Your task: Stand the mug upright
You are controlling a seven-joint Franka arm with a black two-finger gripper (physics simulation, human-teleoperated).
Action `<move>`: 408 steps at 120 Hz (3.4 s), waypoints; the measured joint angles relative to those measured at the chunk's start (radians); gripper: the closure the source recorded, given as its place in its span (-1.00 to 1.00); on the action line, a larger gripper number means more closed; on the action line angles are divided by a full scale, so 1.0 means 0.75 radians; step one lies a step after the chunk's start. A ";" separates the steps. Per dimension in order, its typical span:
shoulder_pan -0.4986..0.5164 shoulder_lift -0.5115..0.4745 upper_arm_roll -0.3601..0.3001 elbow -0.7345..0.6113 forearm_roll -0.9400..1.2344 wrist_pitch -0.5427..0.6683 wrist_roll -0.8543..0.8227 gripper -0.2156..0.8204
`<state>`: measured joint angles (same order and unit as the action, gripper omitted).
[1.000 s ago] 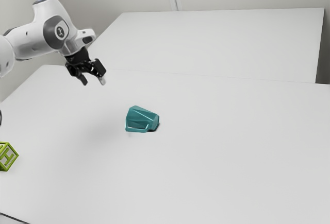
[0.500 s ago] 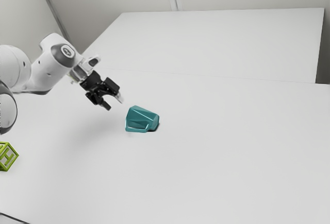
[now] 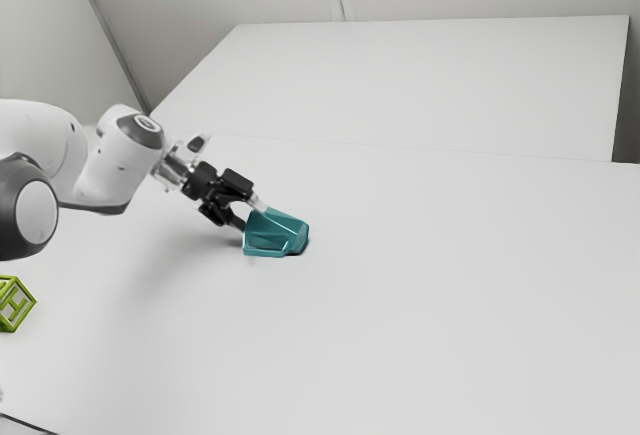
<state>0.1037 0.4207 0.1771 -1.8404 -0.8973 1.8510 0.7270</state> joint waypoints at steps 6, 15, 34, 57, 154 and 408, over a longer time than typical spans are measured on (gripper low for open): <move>-0.003 0.009 -0.004 0.001 -0.020 -0.001 0.020 -0.58; -0.005 0.016 -0.013 0.000 -0.044 -0.002 0.047 -0.58; -0.004 0.019 -0.022 0.000 -0.073 0.002 0.094 -0.22; -0.008 0.019 -0.023 -0.003 -0.106 0.005 0.134 0.48; -0.028 -0.036 -0.079 0.004 -0.129 0.016 0.186 0.92; -0.446 -0.393 -0.091 -0.457 1.306 0.627 -0.558 0.92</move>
<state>-0.2311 0.1262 0.1090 -2.1834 0.0821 2.3211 0.3082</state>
